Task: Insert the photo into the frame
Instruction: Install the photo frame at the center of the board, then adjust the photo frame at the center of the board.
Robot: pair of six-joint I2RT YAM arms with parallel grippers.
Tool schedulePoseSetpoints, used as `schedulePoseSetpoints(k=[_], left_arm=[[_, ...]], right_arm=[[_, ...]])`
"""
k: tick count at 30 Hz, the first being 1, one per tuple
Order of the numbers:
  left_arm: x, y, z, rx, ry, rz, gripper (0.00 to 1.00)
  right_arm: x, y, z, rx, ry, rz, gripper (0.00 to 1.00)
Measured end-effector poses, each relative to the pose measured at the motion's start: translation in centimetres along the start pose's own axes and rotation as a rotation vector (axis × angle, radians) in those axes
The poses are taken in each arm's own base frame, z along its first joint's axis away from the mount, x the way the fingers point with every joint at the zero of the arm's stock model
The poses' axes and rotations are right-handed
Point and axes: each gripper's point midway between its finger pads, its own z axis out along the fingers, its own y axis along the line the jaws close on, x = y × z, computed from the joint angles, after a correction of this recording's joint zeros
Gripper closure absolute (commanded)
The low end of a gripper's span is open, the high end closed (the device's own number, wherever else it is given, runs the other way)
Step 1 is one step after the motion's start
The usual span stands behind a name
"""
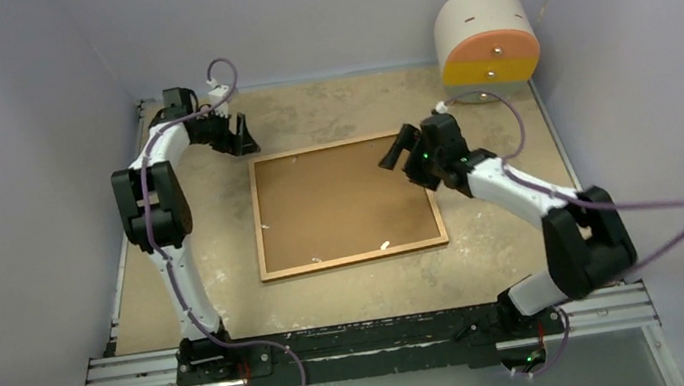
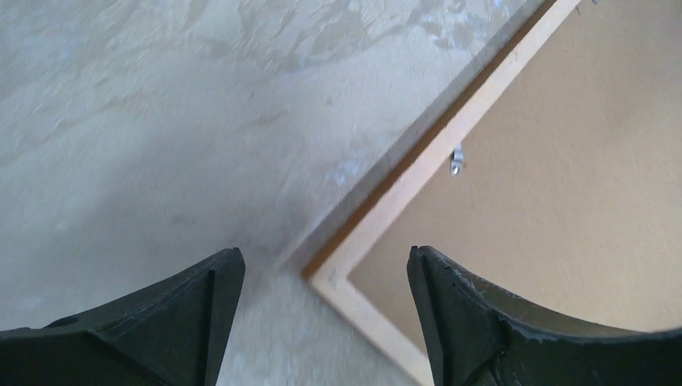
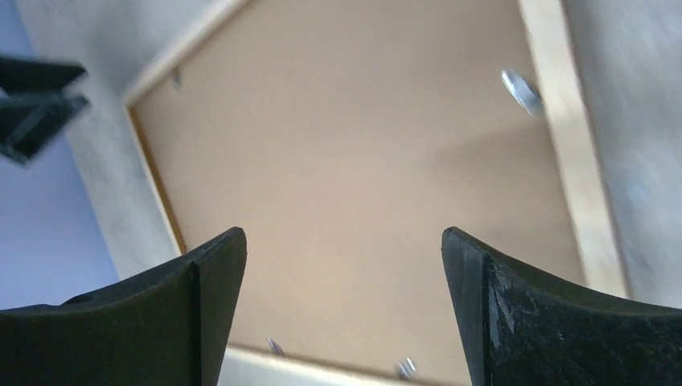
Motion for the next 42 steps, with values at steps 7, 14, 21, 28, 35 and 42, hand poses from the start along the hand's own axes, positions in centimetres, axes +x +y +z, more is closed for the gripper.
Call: schedulePoseSetpoints(k=[7,14,21,28,35,42], left_arm=[[-0.7,-1.4,6.1,0.065,0.026,0.024,0.38],[0.5,-0.4,7.1,0.047,0.051,-0.002,0.56],[1.1,0.2,7.0,0.027,0.056,0.015,0.63],[2.9,-0.8,6.0,0.034,0.081,0.058,0.68],[6.4,-2.3,3.1,0.028,0.176,0.138,0.68],[12.7,-5.5,-2.4,-0.004,0.344,0.188,0.68]], right_arm=[[7.5,-4.1,-7.3,-0.001,0.190,0.010,0.09],[12.7,-5.9,-10.4,-0.054,0.352,0.095,0.10],[15.8,-8.4,-9.0,0.019,0.472,0.150,0.11],[15.1,-8.4,-6.5,0.082,0.490,0.122,0.13],[11.0,-6.3,-1.6,0.106,0.418,0.073,0.16],[6.0,-3.4,4.0,0.088,0.337,0.036,0.20]])
